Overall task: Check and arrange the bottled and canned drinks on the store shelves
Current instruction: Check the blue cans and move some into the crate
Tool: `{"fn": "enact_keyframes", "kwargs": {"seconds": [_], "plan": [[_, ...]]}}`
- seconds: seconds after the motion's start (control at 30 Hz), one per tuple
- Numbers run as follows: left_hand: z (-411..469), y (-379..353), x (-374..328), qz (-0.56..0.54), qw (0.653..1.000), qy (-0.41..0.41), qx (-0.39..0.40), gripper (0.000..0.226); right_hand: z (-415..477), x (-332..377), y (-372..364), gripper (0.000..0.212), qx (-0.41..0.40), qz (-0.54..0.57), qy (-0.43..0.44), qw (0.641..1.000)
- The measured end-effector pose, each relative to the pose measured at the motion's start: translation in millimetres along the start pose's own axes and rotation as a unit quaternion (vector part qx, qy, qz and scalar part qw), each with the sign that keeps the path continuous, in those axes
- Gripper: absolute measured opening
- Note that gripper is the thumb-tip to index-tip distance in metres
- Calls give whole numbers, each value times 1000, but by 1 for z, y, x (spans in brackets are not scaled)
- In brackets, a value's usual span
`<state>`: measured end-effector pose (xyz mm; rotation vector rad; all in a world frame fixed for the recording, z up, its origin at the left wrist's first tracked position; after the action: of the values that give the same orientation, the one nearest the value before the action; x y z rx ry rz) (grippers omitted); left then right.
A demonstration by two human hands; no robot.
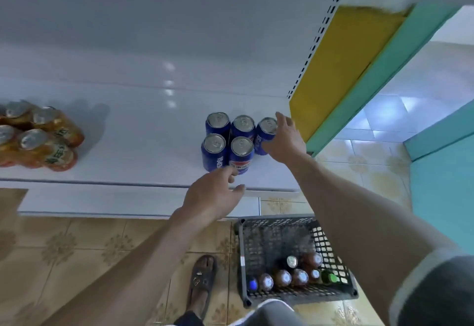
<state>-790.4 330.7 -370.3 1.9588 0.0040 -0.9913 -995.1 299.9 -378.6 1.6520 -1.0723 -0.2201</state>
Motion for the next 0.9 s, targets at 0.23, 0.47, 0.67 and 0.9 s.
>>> {"fn": "enact_keyframes", "kwargs": {"seconds": [0.23,0.47,0.67,0.9], "plan": [[21,1,20,3,998,-36,58,41,35,3,-20,65,-9,55,-44,997],[20,4,-14,-73,993,-87,42,49,-28,-37,8,70,-71,166,-47,982],[1,-9,-72,-160,956,-219,-112,88,-131,-57,71,74,-119,238,69,961],[-25,-22,-136,-330,861,-342,-183,78,-217,-75,120,67,-260,213,253,908]]}}
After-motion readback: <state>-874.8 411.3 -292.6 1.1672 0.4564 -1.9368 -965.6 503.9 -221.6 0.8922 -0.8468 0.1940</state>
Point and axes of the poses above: each hand's wrist, its own z-axis towards the middle knuckle, its own y-axis out of the back of the hand, x = y × z, the point moved 1 cm from there along z, towards the middle knuckle, and after that the axes turned 14 degrees about -y, right-handed, at the moved point
